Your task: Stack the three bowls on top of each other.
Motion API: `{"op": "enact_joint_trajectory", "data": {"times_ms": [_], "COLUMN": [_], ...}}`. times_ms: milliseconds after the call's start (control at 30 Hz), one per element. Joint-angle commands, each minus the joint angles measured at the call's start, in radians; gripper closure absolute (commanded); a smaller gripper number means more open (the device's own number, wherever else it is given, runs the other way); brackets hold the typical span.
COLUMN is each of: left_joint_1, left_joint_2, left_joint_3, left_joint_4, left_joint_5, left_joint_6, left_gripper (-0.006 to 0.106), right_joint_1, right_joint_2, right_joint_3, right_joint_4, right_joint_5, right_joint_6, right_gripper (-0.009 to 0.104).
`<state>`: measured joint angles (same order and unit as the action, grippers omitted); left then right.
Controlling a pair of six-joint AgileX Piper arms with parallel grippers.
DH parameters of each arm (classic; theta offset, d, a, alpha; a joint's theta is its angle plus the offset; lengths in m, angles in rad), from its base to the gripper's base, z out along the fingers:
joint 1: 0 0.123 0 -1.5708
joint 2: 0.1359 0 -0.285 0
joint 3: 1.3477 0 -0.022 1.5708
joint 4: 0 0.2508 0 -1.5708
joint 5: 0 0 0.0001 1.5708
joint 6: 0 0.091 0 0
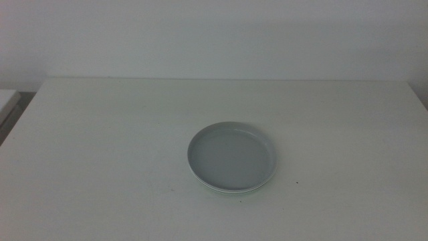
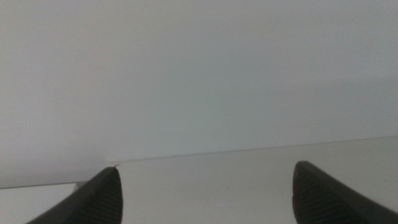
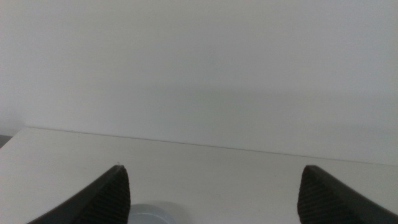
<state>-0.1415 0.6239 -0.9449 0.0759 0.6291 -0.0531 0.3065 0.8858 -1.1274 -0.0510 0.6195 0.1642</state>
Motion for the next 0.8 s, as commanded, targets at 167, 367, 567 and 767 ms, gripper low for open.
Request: {"op": "enact_joint_trajectory", "data": {"times_ms": [167, 367, 567, 767], "left_joint_1": [0.0, 0.0, 0.0, 0.0], "left_joint_2": [-0.006, -0.055, -0.186, -0.343], "left_joint_3": [0.007, 0.094, 0.32, 0.543], "left_joint_4": [0.001, 0.001, -0.008, -0.013], "left_joint_5": [-0.019, -0.212, -0.289, -0.274], "left_joint_6": [0.0, 0.0, 0.0, 0.0], "left_gripper": [0.007, 0.007, 0.007, 0.007], "right_joint_1": [-0.007, -0.007, -0.069, -0.204], "right_joint_2": [-0.003, -0.097, -0.226, -0.386], "right_joint_3": [0.057, 0.193, 0.36, 0.512], "right_joint_4": [-0.062, -0.079, -0.082, -0.038], "right_joint_5": [-0.046, -0.179, -0.179, -0.179], "right_joint_6": [-0.003, -0.003, -0.003, -0.003], "right_gripper": [0.003, 0.003, 0.003, 0.003]}}
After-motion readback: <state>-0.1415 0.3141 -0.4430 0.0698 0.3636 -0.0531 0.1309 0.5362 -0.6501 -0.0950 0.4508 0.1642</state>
